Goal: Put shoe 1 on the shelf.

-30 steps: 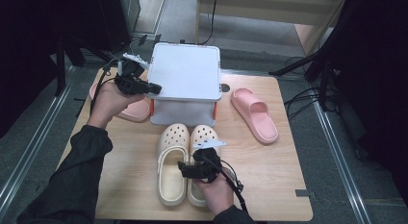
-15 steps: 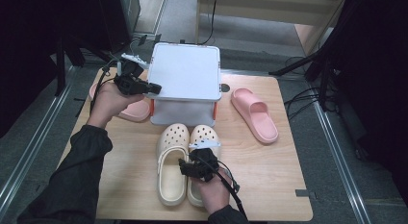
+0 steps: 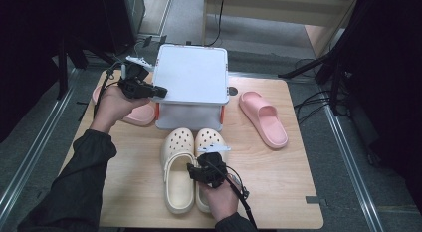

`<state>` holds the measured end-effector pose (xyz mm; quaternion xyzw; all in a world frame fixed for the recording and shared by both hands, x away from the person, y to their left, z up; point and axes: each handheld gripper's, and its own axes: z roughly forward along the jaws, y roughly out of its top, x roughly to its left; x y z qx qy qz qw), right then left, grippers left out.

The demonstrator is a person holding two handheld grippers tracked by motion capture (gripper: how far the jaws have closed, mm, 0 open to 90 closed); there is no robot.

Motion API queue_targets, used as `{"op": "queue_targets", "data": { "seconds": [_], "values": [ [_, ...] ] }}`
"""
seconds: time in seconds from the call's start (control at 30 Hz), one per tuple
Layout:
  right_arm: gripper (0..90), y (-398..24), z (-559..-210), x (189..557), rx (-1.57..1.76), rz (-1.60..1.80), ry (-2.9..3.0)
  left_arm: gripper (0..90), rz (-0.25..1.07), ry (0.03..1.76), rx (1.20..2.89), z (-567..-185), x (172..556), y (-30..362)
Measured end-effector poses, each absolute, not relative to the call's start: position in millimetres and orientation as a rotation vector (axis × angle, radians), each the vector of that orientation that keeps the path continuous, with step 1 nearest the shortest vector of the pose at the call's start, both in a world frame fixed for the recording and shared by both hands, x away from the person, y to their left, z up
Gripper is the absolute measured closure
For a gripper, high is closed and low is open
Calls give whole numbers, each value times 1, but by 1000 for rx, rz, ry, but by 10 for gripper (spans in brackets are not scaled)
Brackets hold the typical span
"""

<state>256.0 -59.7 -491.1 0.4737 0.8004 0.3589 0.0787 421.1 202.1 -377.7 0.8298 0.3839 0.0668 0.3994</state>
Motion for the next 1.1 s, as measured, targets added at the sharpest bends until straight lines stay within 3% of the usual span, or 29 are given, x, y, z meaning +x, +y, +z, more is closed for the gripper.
{"op": "queue_targets", "data": {
  "seconds": [0.1, 0.53, 0.77, 1.1],
  "values": [
    [662, -68, -491, 256, 1453, 1112, 2381, 847, 171, 976, 2096, -378, 421, 202],
    [670, -79, -461, 263, 1355, 1157, 2407, 847, 157, 983, 2091, -378, 421, 203],
    [670, -72, -445, 296, 1302, 1135, 2389, 849, 142, 993, 2088, -378, 421, 203],
    [669, -56, -452, 347, 1323, 1115, 2322, 859, 134, 992, 2087, -378, 421, 204]
  ]
}}
